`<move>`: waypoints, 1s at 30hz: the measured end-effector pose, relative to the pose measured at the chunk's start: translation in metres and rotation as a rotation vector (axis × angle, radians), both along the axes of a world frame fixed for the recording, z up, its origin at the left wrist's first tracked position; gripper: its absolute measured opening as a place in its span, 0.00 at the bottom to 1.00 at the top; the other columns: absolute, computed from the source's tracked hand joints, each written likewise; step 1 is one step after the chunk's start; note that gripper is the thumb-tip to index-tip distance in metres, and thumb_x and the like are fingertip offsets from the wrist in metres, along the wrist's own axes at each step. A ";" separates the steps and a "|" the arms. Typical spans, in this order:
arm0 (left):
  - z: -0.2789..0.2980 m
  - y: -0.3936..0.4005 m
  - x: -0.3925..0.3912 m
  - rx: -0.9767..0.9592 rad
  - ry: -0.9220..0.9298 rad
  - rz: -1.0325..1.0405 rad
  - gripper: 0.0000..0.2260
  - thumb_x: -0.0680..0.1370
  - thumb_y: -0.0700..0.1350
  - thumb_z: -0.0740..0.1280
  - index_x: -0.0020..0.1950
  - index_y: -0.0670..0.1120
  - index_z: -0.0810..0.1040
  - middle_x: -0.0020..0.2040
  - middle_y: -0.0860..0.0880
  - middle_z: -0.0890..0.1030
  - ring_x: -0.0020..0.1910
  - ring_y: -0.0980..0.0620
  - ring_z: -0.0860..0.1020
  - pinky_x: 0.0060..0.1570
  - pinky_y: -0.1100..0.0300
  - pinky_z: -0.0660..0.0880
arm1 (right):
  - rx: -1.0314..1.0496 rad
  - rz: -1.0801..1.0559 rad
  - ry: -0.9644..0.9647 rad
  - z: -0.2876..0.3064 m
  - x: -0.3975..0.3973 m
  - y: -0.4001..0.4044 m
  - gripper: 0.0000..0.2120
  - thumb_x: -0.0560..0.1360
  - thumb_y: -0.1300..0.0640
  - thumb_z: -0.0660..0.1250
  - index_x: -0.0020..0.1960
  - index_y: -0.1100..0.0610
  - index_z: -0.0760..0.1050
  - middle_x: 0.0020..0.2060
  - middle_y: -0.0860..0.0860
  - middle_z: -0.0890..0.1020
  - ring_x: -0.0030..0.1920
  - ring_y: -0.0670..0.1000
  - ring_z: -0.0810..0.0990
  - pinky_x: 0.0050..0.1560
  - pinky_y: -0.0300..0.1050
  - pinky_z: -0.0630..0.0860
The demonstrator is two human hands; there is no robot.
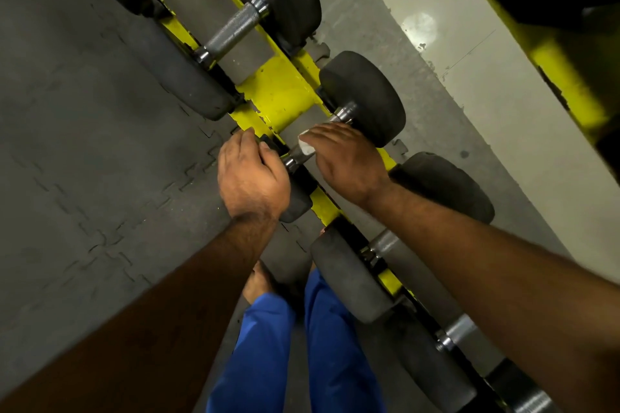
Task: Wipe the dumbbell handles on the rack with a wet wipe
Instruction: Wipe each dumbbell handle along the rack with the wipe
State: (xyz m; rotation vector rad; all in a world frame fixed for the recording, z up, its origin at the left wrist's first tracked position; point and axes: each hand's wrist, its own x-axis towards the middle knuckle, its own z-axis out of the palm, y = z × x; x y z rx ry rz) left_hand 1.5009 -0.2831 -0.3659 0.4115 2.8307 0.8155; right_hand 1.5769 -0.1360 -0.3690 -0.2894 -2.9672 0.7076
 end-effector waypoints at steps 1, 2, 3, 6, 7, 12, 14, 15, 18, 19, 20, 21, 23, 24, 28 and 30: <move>0.000 0.000 0.000 0.006 -0.002 0.000 0.23 0.79 0.49 0.53 0.64 0.37 0.77 0.60 0.39 0.80 0.62 0.40 0.76 0.64 0.43 0.71 | -0.072 -0.066 0.016 0.004 0.000 -0.004 0.18 0.76 0.61 0.57 0.59 0.61 0.81 0.53 0.56 0.84 0.55 0.57 0.82 0.58 0.51 0.78; 0.001 0.000 0.000 0.013 -0.001 0.001 0.23 0.79 0.49 0.53 0.64 0.37 0.77 0.60 0.39 0.80 0.62 0.40 0.76 0.64 0.43 0.71 | -0.153 -0.150 0.013 0.008 0.002 -0.008 0.16 0.77 0.61 0.58 0.58 0.60 0.81 0.53 0.55 0.84 0.54 0.56 0.82 0.55 0.49 0.79; 0.002 0.000 0.000 0.018 -0.001 0.004 0.23 0.79 0.48 0.53 0.63 0.36 0.78 0.60 0.38 0.80 0.61 0.40 0.76 0.64 0.43 0.71 | -0.242 -0.250 0.005 0.013 0.004 -0.012 0.15 0.78 0.61 0.59 0.59 0.59 0.81 0.53 0.53 0.85 0.54 0.53 0.82 0.54 0.46 0.79; 0.004 0.000 0.000 0.025 -0.007 0.007 0.22 0.79 0.47 0.54 0.63 0.36 0.78 0.60 0.38 0.80 0.61 0.40 0.76 0.63 0.43 0.72 | -0.497 -0.595 -0.020 0.025 0.006 -0.021 0.11 0.78 0.61 0.62 0.57 0.56 0.81 0.49 0.45 0.84 0.49 0.43 0.81 0.51 0.33 0.77; 0.004 0.000 0.000 0.023 -0.009 0.004 0.21 0.79 0.47 0.55 0.63 0.36 0.78 0.59 0.38 0.80 0.61 0.40 0.76 0.64 0.43 0.72 | -0.559 -0.707 -0.051 0.022 0.006 -0.023 0.11 0.78 0.62 0.63 0.56 0.57 0.81 0.47 0.45 0.83 0.48 0.42 0.80 0.49 0.30 0.75; 0.005 0.000 -0.001 0.015 -0.011 -0.005 0.20 0.79 0.46 0.55 0.63 0.36 0.77 0.59 0.39 0.80 0.60 0.40 0.76 0.64 0.44 0.71 | -1.122 -1.238 -0.143 0.013 -0.004 -0.032 0.07 0.77 0.64 0.64 0.43 0.56 0.79 0.39 0.52 0.81 0.45 0.55 0.80 0.46 0.53 0.82; 0.004 0.000 -0.001 0.014 -0.008 -0.009 0.20 0.79 0.46 0.56 0.63 0.36 0.77 0.59 0.39 0.80 0.60 0.40 0.76 0.64 0.44 0.71 | -1.281 -1.380 -0.160 0.014 -0.010 -0.029 0.11 0.79 0.67 0.61 0.42 0.56 0.77 0.38 0.54 0.80 0.40 0.55 0.80 0.37 0.45 0.79; 0.003 0.000 -0.001 0.018 -0.004 -0.010 0.20 0.79 0.46 0.56 0.63 0.36 0.77 0.58 0.39 0.80 0.60 0.40 0.76 0.63 0.44 0.71 | -1.290 -1.413 -0.177 0.012 -0.012 -0.026 0.12 0.79 0.68 0.60 0.41 0.56 0.77 0.38 0.53 0.80 0.38 0.53 0.79 0.35 0.43 0.79; 0.003 -0.001 -0.001 0.028 0.012 -0.006 0.20 0.79 0.46 0.57 0.63 0.36 0.77 0.59 0.39 0.80 0.60 0.40 0.76 0.63 0.45 0.71 | -1.192 -1.395 -0.358 0.008 -0.015 -0.009 0.07 0.78 0.66 0.61 0.44 0.58 0.75 0.39 0.55 0.79 0.41 0.54 0.79 0.49 0.53 0.82; 0.002 -0.001 -0.001 0.029 0.017 -0.005 0.20 0.79 0.46 0.57 0.63 0.36 0.77 0.59 0.38 0.80 0.60 0.40 0.76 0.64 0.45 0.71 | -1.176 -1.364 -0.402 0.008 -0.018 -0.004 0.05 0.79 0.65 0.60 0.50 0.59 0.75 0.39 0.54 0.76 0.43 0.54 0.78 0.55 0.56 0.81; 0.002 0.000 -0.001 0.029 0.019 -0.003 0.20 0.79 0.46 0.57 0.63 0.36 0.77 0.59 0.38 0.80 0.60 0.40 0.76 0.64 0.45 0.71 | -1.195 -1.352 -0.413 0.008 -0.020 0.000 0.08 0.79 0.64 0.59 0.57 0.60 0.74 0.38 0.52 0.74 0.44 0.54 0.77 0.59 0.57 0.79; 0.002 0.000 0.000 0.026 0.018 -0.003 0.20 0.79 0.46 0.57 0.63 0.36 0.77 0.59 0.38 0.80 0.60 0.40 0.76 0.64 0.45 0.71 | -1.247 -1.348 -0.387 0.010 -0.024 0.000 0.11 0.80 0.64 0.58 0.61 0.59 0.72 0.39 0.51 0.72 0.43 0.52 0.76 0.59 0.56 0.79; 0.001 -0.001 0.000 0.018 0.014 -0.008 0.21 0.79 0.47 0.56 0.63 0.36 0.77 0.60 0.38 0.79 0.61 0.39 0.76 0.64 0.44 0.71 | -1.404 -1.380 -0.265 0.016 -0.035 -0.007 0.11 0.81 0.65 0.58 0.62 0.57 0.70 0.45 0.53 0.76 0.42 0.50 0.77 0.50 0.48 0.81; 0.001 -0.001 -0.001 0.015 0.013 -0.008 0.21 0.79 0.47 0.56 0.64 0.36 0.77 0.60 0.38 0.79 0.61 0.39 0.76 0.64 0.44 0.71 | -1.449 -1.428 -0.208 0.015 -0.040 -0.013 0.13 0.80 0.64 0.59 0.63 0.60 0.72 0.50 0.55 0.78 0.43 0.50 0.79 0.44 0.45 0.81; 0.000 -0.001 -0.001 0.012 0.024 -0.007 0.21 0.79 0.47 0.57 0.64 0.36 0.77 0.61 0.38 0.79 0.62 0.39 0.76 0.65 0.43 0.71 | -1.419 -1.588 -0.095 0.007 -0.046 -0.014 0.08 0.77 0.64 0.60 0.52 0.60 0.77 0.45 0.55 0.81 0.41 0.50 0.80 0.39 0.43 0.77; -0.001 -0.001 0.000 0.016 0.033 -0.006 0.21 0.78 0.47 0.57 0.64 0.36 0.77 0.61 0.38 0.79 0.62 0.39 0.76 0.65 0.43 0.70 | -1.361 -1.593 -0.079 0.009 -0.047 -0.017 0.06 0.78 0.62 0.61 0.45 0.57 0.75 0.39 0.52 0.78 0.37 0.49 0.77 0.38 0.43 0.74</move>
